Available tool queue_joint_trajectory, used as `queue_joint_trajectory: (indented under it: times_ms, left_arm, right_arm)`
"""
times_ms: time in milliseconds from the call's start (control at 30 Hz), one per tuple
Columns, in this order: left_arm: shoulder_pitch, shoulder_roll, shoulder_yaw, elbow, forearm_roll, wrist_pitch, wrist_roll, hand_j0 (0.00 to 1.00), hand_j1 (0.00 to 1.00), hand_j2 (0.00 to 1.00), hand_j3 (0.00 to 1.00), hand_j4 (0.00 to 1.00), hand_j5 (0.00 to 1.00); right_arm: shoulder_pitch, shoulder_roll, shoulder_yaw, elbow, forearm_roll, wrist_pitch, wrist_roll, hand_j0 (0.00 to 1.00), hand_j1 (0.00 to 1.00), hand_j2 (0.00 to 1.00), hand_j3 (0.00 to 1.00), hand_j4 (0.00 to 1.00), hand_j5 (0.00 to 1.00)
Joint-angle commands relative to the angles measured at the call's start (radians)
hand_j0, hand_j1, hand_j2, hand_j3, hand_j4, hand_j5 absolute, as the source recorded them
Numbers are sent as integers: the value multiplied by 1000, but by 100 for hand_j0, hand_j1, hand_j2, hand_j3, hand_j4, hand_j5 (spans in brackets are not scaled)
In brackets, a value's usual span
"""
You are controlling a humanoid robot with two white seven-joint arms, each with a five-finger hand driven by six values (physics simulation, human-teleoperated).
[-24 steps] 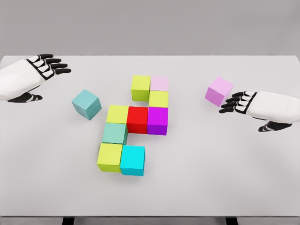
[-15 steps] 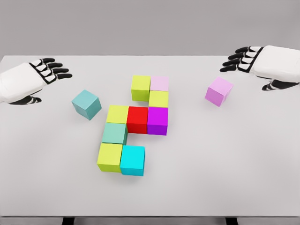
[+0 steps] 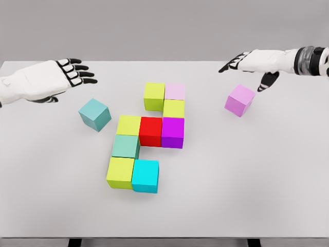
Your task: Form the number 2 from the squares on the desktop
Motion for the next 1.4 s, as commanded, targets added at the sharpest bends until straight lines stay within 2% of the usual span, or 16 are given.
queue_joint_trajectory:
  times_ms: [0,100,167,233,333,433,500,600,667,767,900,1133,1300,1367]
  left_arm:
    - [0,1,-86,43,61,0,1,100,100,100,100,100,100]
    - [-66,-3,-202,130,213,0,1,100,100,100,100,100,100]
    - [-74,-4,-208,142,238,0,1,100,100,100,100,100,100]
    - [-77,-9,-214,147,256,0,1,100,100,100,100,100,100]
    - [-78,-22,-216,147,256,0,-1,100,100,100,100,100,100]
    - [-115,-50,-244,147,252,0,-67,100,100,100,100,100,100]
    - [-118,-67,-250,147,246,0,-93,100,100,100,100,100,100]
    - [-124,-68,-251,147,246,0,-120,100,100,100,100,100,100]
    - [-144,-68,-279,147,244,0,-150,100,100,100,100,100,100]
    - [-153,-68,-288,145,236,0,-154,100,100,100,100,100,100]
    - [-169,-68,-288,144,174,0,-156,100,100,100,100,100,100]
    - [-210,-128,-320,168,166,0,-156,100,100,100,100,100,100]
    - [-212,-130,-325,170,166,0,-156,100,100,100,100,100,100]
    - [-213,-138,-330,172,164,0,-156,100,100,100,100,100,100]
  right_arm:
    - [0,24,7,32,57,3,1,100,100,100,100,100,100]
    - [-2,47,28,36,106,3,1,100,100,100,100,100,100]
    - [0,50,30,39,109,3,1,100,100,100,100,100,100]
    - [2,64,30,78,135,3,1,100,100,100,100,100,100]
    - [6,75,30,105,140,3,1,100,100,100,100,100,100]
    - [9,106,28,154,157,3,1,100,100,100,100,100,100]
    - [9,118,25,190,158,3,1,100,100,100,100,100,100]
    - [9,133,27,211,160,3,1,100,100,100,100,100,100]
    - [11,133,28,211,160,3,1,100,100,100,100,100,100]
    - [15,143,25,237,160,3,1,100,100,100,100,100,100]
    - [17,144,27,234,160,3,1,100,100,100,100,100,100]
    - [14,143,23,223,157,3,1,99,99,99,99,99,99]
    - [17,143,25,223,157,3,1,99,99,99,99,99,99]
    - [18,143,25,222,157,3,1,92,92,92,92,92,92]
